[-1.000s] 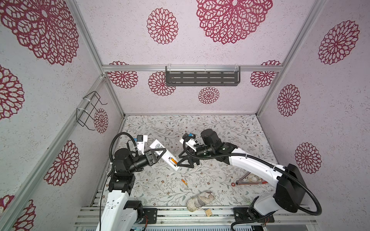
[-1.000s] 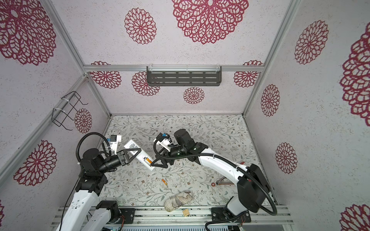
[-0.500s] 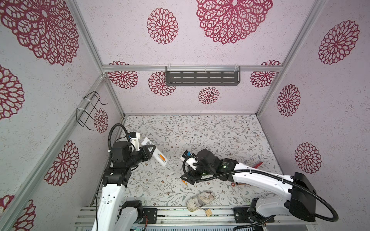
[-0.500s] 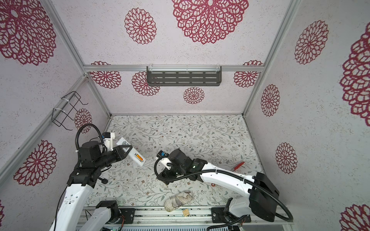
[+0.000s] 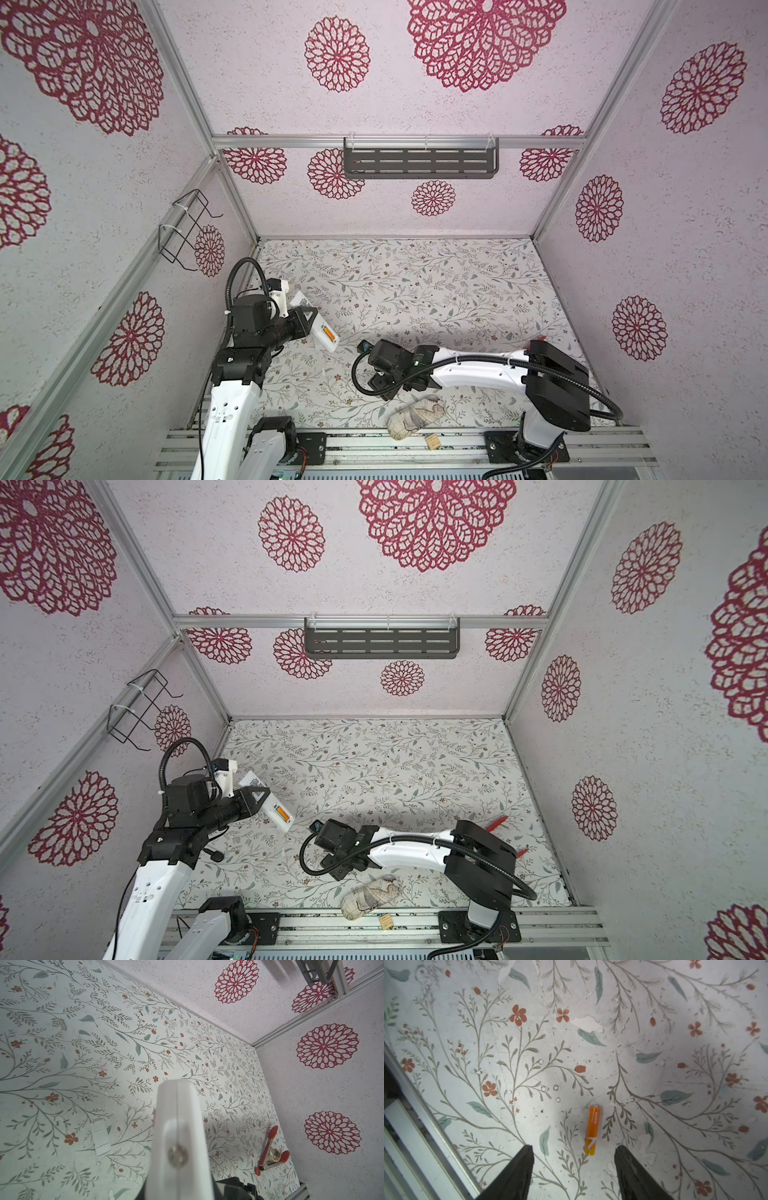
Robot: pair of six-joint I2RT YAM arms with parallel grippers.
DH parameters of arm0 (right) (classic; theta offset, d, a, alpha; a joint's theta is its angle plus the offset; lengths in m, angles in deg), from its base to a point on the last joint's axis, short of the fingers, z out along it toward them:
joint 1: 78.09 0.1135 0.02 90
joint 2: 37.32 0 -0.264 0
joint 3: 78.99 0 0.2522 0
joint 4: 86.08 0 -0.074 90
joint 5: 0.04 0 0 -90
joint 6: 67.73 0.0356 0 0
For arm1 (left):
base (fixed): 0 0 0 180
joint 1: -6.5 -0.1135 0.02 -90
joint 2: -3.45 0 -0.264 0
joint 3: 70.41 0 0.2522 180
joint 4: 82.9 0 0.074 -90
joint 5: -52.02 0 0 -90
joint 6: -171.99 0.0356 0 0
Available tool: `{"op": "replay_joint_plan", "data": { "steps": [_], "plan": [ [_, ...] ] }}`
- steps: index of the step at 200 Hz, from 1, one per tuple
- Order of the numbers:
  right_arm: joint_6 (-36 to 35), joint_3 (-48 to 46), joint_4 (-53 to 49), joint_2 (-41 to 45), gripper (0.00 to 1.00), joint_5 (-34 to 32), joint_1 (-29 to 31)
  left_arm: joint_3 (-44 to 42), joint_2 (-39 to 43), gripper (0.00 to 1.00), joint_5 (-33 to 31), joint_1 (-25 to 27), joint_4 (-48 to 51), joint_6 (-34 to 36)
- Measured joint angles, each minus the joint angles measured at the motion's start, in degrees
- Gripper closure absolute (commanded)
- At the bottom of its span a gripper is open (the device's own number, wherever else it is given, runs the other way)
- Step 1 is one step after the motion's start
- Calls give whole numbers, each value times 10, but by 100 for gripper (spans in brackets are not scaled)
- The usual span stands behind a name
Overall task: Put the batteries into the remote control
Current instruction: 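Move the open right gripper down over the second orange battery on the table, then close the right gripper on the orange battery's end and lift it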
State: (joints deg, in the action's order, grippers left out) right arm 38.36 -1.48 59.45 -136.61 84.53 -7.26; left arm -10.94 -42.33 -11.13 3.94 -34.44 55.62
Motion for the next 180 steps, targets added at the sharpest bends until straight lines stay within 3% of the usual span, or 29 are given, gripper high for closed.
{"op": "replay_joint_plan", "data": {
  "steps": [43,109,180],
  "plan": [
    [12,40,-28,-52,45,-26,0,0,3,100,5,0,0,0],
    [20,44,-32,-68,59,-38,-1,0,8,100,7,0,0,0],
    [21,47,-17,-83,66,-37,-3,0,8,100,7,0,0,0]
  ]
}}
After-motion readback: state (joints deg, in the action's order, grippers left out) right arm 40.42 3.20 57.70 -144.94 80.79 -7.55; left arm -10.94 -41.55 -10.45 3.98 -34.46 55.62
